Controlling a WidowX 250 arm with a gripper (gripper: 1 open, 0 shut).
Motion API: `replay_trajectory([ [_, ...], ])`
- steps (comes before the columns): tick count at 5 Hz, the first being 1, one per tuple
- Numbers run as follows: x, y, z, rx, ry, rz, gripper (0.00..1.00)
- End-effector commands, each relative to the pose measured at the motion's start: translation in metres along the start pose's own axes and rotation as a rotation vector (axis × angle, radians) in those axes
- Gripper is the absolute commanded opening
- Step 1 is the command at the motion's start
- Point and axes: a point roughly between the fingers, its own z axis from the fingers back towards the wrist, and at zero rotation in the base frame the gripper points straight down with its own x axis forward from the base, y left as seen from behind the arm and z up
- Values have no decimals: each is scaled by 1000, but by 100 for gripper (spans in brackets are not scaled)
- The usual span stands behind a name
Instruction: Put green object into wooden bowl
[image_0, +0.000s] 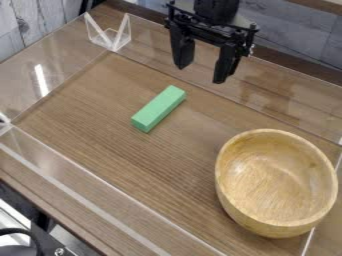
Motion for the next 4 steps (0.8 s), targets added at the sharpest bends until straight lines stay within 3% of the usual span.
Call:
replay_trajectory([
  [1,0,-8,-12,1,10,60,100],
  [2,-2,-4,-29,12,0,110,100],
  [3,-3,18,-44,24,-37,67,100],
  [4,1,44,-58,44,-97,2,100],
])
